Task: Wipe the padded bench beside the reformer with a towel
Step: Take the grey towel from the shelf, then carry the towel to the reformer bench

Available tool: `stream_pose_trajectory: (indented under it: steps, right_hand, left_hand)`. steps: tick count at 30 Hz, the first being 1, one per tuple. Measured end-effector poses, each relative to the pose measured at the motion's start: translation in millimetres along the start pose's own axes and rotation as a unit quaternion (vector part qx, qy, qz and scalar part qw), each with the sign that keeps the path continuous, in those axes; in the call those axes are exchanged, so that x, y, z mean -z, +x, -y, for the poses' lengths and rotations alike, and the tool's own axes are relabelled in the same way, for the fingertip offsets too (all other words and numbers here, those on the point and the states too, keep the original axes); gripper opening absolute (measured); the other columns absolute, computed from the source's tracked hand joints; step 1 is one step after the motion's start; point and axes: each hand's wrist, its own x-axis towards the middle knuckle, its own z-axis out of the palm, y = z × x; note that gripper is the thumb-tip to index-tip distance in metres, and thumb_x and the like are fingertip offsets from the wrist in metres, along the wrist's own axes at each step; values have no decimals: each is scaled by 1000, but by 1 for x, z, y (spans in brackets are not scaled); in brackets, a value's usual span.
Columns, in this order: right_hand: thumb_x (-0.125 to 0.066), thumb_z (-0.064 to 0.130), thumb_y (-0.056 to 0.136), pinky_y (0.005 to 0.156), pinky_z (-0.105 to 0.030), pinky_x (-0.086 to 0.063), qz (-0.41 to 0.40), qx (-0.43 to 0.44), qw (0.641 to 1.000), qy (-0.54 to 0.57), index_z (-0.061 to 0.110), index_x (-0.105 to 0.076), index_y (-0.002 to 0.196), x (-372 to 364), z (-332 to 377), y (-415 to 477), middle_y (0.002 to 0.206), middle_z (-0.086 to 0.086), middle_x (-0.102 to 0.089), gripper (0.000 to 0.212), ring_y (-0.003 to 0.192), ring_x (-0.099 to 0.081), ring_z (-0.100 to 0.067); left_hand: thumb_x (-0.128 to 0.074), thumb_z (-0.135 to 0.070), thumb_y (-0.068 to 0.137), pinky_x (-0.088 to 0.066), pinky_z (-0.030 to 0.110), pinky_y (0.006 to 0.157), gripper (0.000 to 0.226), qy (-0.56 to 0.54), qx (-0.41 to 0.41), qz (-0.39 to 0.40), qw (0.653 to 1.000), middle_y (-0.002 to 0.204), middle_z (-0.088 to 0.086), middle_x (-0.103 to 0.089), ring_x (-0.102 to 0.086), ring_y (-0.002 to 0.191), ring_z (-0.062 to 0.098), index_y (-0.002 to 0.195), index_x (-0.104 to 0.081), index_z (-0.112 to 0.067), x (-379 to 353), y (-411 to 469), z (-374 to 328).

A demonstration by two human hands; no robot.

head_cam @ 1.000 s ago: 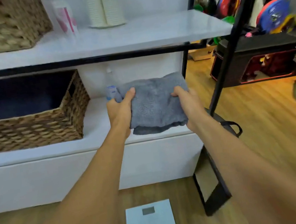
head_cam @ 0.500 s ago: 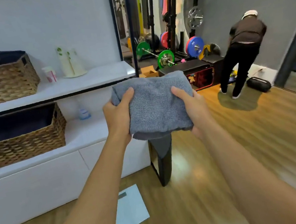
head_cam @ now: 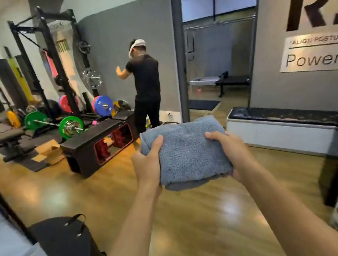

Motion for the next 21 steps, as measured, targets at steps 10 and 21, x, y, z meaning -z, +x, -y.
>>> stream_pose_trajectory:
  steps: [10,21]
  right_hand:
    - [-68,36,86,42,-21,-47,-116,7,993,2,17,-66,89,52,30,186,68,4,-74,19,59,-71,-16]
    - [-65,33,85,44,-23,-46,-154,29,988,-15,17,-63,88,150,37,516,72,-1,-70,17,55,-67,-17]
  left_hand:
    - [-78,-26,78,-55,23,56,15,-37,39,120,991,77,-5,-77,-74,73,12,86,-72,-15,-161,167,65]
    - [-78,-25,77,-52,20,49,15,-34,60,169,983,70,-7,-76,-73,66,11,82,-70,-13,-385,408,189]
